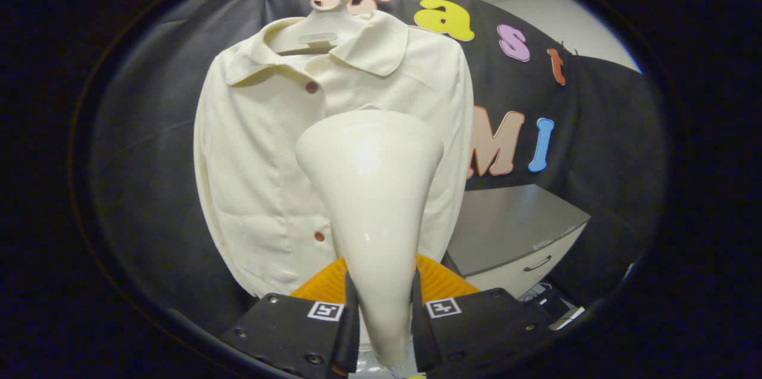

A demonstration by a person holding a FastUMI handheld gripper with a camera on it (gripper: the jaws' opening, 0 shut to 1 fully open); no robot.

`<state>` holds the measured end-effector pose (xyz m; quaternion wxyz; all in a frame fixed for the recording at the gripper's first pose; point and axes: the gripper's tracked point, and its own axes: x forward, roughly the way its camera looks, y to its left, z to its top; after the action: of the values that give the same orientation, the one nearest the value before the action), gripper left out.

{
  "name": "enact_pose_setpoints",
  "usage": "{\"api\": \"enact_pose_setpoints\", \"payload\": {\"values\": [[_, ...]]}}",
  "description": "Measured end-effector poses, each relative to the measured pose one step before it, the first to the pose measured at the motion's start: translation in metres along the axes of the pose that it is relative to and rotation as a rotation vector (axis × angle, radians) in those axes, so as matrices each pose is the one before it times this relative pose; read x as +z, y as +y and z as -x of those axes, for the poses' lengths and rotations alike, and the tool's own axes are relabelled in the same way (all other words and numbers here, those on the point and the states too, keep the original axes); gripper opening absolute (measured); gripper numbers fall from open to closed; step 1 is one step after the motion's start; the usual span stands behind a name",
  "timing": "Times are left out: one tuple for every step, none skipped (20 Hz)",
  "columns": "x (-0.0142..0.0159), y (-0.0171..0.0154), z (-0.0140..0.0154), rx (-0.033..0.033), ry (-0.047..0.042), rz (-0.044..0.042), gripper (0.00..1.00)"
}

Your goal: Iron the clothes twice with a garment steamer, once on the left side and once on the right side.

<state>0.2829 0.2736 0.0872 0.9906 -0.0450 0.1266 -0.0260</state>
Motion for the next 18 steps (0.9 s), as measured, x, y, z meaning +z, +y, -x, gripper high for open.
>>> {"api": "enact_pose_setpoints", "payload": {"values": [[0.00513,-0.00848,-0.00624,-0.00824,0.01237,0.00168,0.36],[0.00615,-0.00661,-0.00734,-0.00511,0.00577,0.00167,0.36],[0.0046,-0.00741,-0.00652,-0.0064,0.01013,0.00017,0.36],[0.0036,-0.0078,-0.00579,-0.00999,0.00884,-0.0042,0.36],[0.00362,-0.00526,-0.00615,-0.00288,0.01006,0.00612,0.36],[0.00214,-0.00495,-0.00594,-0.00214,0.0115,0.00715,0.36],[0.00177,-0.00431,-0.00482,-0.00208,0.00895,0.00576,0.36],[0.00323,-0.00136,-0.00401,0.0072,-0.00273,0.00277,0.36],[-0.00048,-0.00072,-0.00252,0.00702,0.00205,0.00114,0.36],[-0.00103,-0.00024,-0.00156,0.0014,-0.0008,-0.01001,0.36],[-0.00084,0.0004,-0.00153,0.00053,0.00067,0.00227,0.36],[-0.00245,-0.00127,-0.00356,-0.00396,0.00395,-0.00084,0.36],[-0.0033,0.00002,-0.00221,-0.00518,0.00864,0.00014,0.36],[-0.00499,0.00055,-0.00048,-0.00332,0.00264,0.00438,0.36],[-0.00617,0.00175,-0.00115,-0.00226,0.00614,0.00257,0.36],[-0.00399,0.00184,-0.00183,-0.00067,-0.00447,-0.00522,0.36],[-0.00524,0.00216,-0.00143,0.00097,0.00016,-0.00355,0.36],[-0.00586,0.00131,-0.00151,-0.00411,-0.0009,-0.00275,0.37]]}}
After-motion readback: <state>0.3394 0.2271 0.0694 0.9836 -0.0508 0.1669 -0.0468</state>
